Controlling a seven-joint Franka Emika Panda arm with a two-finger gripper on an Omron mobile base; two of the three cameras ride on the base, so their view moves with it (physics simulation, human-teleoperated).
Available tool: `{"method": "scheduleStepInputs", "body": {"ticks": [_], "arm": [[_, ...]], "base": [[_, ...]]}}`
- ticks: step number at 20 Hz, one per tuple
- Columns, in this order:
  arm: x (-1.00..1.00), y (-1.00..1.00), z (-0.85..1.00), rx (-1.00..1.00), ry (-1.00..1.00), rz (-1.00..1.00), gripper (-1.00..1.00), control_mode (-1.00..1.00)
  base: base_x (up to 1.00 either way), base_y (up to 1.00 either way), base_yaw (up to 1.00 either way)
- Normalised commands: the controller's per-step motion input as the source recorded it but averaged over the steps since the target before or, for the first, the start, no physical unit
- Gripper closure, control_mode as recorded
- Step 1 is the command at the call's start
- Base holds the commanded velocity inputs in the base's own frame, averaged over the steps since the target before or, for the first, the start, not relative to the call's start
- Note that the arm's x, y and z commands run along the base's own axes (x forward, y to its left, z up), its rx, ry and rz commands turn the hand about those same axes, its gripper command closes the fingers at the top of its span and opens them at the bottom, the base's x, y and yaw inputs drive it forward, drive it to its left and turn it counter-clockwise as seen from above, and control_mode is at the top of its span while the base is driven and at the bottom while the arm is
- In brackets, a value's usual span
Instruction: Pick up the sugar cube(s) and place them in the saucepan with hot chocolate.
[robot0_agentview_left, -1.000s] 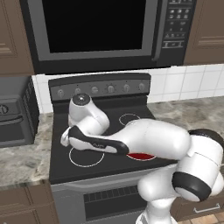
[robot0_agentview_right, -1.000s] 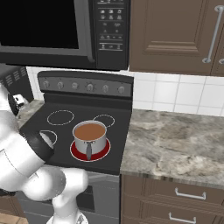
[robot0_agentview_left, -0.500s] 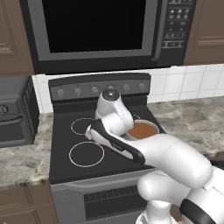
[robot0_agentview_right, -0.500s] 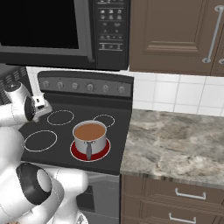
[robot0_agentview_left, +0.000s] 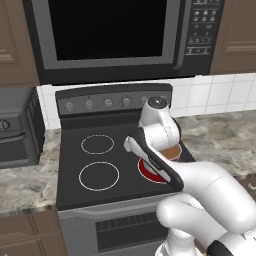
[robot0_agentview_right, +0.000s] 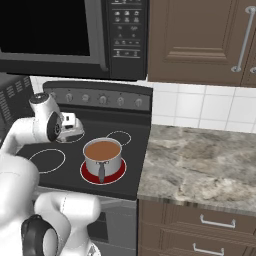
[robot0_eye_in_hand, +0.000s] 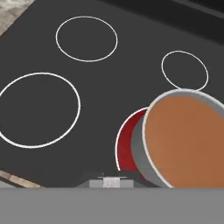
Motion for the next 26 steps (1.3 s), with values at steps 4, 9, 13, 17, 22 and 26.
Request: {"method": "scheduleStepInputs", "body": {"ticks": [4,9,13,17,22,26], "arm": [[-0.03,-0.77,0.2,0.08,0.09,-0.26,1.0,-1.0],[0.0,-0.58,0.07,0.05,0.06,-0.18,1.0,-1.0],[0.0,-0.31,-0.01,0.0,0.04,-0.04,1.0,-1.0],[0.01,-0.11,-0.03,0.0,0.08,0.0,1.0,-1.0],[0.01,0.0,-0.09,0.0,0.08,0.0,1.0,-1.0],[0.04,0.0,-0.07,0.0,0.06,0.0,1.0,-1.0]], "base": [[0.0,0.0,0.0],[0.0,0.0,0.0],[0.0,0.0,0.0],[0.0,0.0,0.0],[0.0,0.0,0.0],[0.0,0.0,0.0]]}}
